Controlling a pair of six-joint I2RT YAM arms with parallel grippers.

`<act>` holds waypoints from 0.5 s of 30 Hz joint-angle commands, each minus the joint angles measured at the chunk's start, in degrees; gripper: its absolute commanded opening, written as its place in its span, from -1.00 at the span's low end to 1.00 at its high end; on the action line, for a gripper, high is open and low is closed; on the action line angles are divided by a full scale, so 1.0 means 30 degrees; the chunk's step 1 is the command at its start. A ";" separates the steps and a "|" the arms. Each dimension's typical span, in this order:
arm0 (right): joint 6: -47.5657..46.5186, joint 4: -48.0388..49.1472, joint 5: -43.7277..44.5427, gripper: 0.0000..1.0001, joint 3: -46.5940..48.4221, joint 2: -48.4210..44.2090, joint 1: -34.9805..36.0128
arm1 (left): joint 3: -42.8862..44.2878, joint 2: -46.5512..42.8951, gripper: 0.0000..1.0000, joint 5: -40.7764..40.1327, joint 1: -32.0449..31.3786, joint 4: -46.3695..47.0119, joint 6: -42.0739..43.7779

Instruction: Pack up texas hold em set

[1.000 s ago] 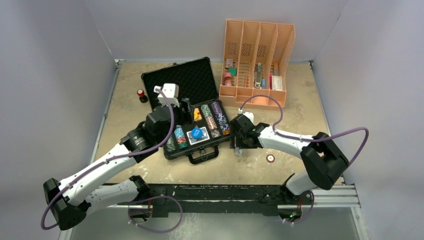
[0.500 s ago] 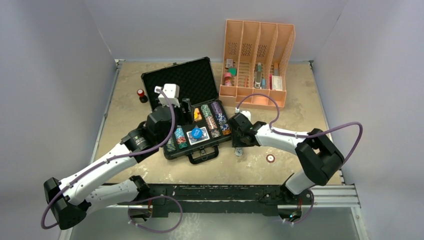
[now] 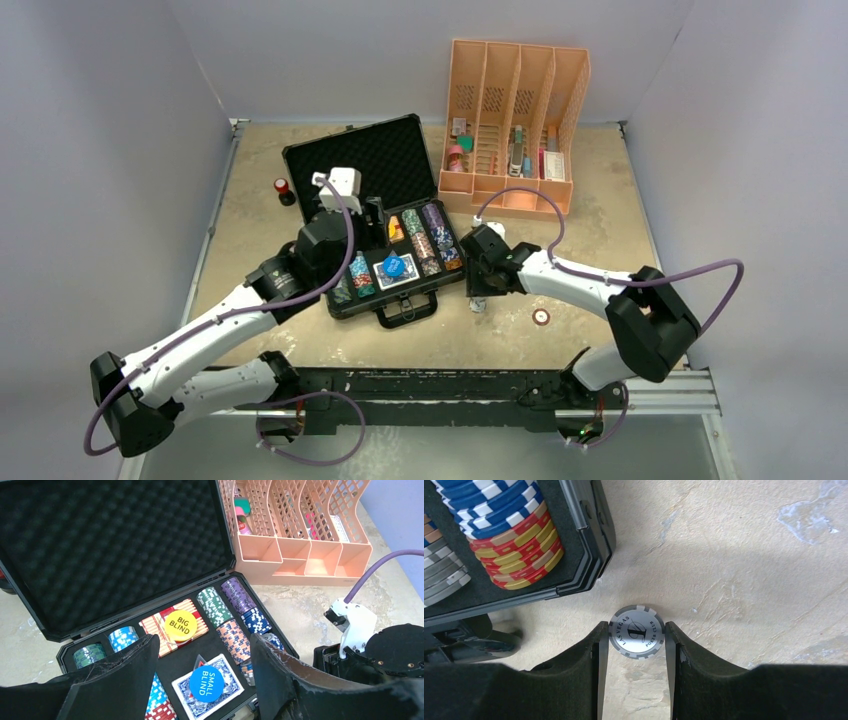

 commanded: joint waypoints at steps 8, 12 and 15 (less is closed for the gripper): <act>-0.0107 0.0010 -0.0742 -0.12 -0.0322 -0.0428 0.0086 | 0.0389 0.0359 0.33 -0.0214 -0.0095 0.0135 -0.0040; -0.0044 -0.0084 -0.0800 -0.11 -0.0487 -0.0188 0.0093 | 0.0390 0.0484 0.33 -0.0215 -0.0095 0.0098 -0.0033; 0.0011 -0.0059 -0.0899 -0.10 -0.0595 -0.0119 0.0114 | 0.0417 0.0512 0.33 -0.0228 -0.0095 0.0077 -0.0029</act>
